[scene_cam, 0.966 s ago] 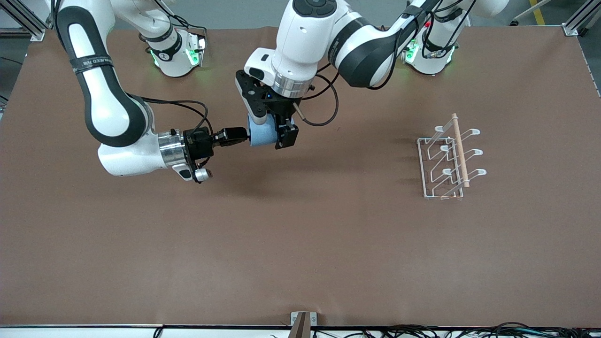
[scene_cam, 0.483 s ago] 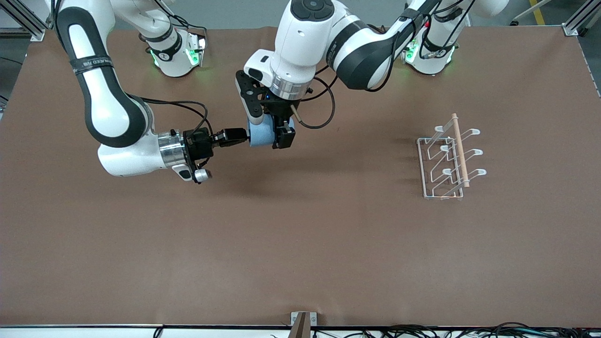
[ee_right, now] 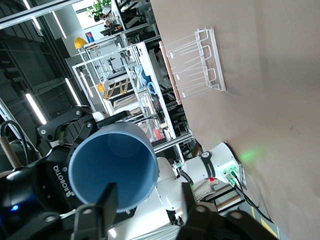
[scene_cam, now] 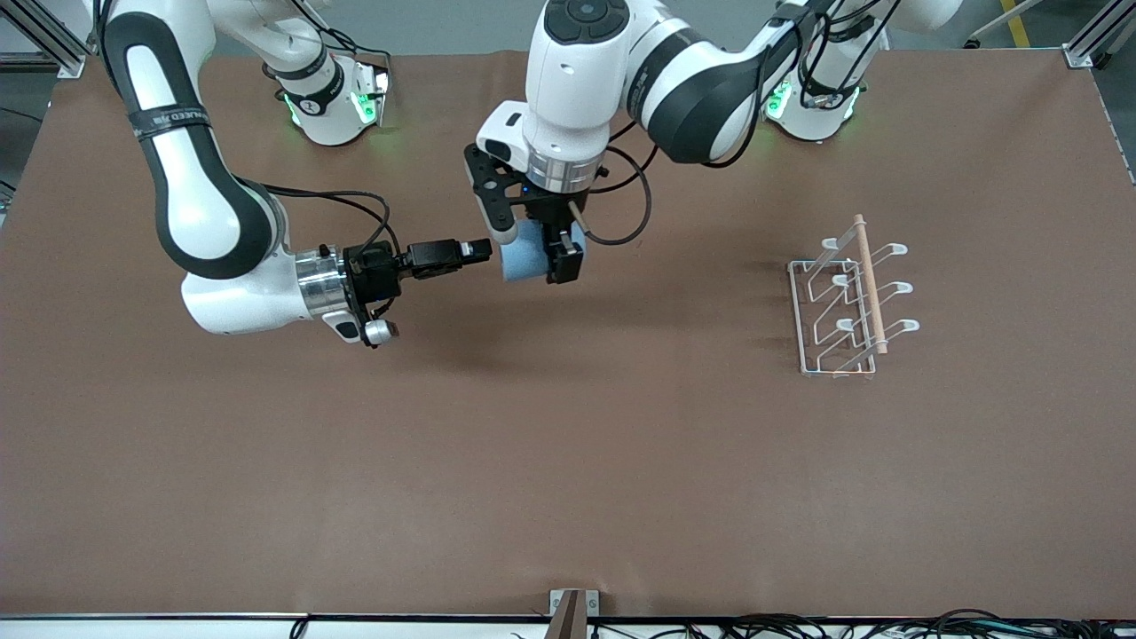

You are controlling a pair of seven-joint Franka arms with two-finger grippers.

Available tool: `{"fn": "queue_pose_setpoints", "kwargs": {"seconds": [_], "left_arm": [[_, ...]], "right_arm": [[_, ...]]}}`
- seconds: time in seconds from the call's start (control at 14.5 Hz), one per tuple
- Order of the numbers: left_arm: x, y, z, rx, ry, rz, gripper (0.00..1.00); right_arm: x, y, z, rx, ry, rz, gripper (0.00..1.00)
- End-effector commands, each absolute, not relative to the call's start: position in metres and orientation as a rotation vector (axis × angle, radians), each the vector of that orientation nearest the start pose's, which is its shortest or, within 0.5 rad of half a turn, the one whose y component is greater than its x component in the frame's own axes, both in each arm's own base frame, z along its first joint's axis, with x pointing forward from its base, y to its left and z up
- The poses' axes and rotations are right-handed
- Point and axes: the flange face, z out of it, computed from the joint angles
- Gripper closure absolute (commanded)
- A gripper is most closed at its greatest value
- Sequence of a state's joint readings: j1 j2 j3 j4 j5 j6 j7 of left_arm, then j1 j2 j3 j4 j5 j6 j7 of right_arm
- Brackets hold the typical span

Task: Hang cup on cup holder
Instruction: 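Carry the cup to the rack while the right gripper releases, withdraws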

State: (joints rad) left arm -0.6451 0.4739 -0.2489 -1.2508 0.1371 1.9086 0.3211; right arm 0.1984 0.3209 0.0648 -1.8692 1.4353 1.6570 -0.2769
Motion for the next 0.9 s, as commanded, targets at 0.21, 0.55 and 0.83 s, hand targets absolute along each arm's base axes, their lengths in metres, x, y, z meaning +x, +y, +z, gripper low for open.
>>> {"fn": "queue_pose_setpoints", "kwargs": {"seconds": [0.21,0.55,0.83], "left_arm": [[0.528,-0.422,0.544,-2.492,1.732,-0.054,0.36],[0.578,-0.299,0.556,-2.411,1.726,0.173,0.36],[0.581,-0.264,0.573,-2.210,1.659,0.284,0.36]], "right_arm": [[0.594,0.212,0.405,-1.889,0.185,0.184,0.00],[0.616,0.158,0.408,-2.205,0.073,0.067,0.00],[0.631,0.095,0.409,-2.468,0.030,-0.073,0.00]]}}
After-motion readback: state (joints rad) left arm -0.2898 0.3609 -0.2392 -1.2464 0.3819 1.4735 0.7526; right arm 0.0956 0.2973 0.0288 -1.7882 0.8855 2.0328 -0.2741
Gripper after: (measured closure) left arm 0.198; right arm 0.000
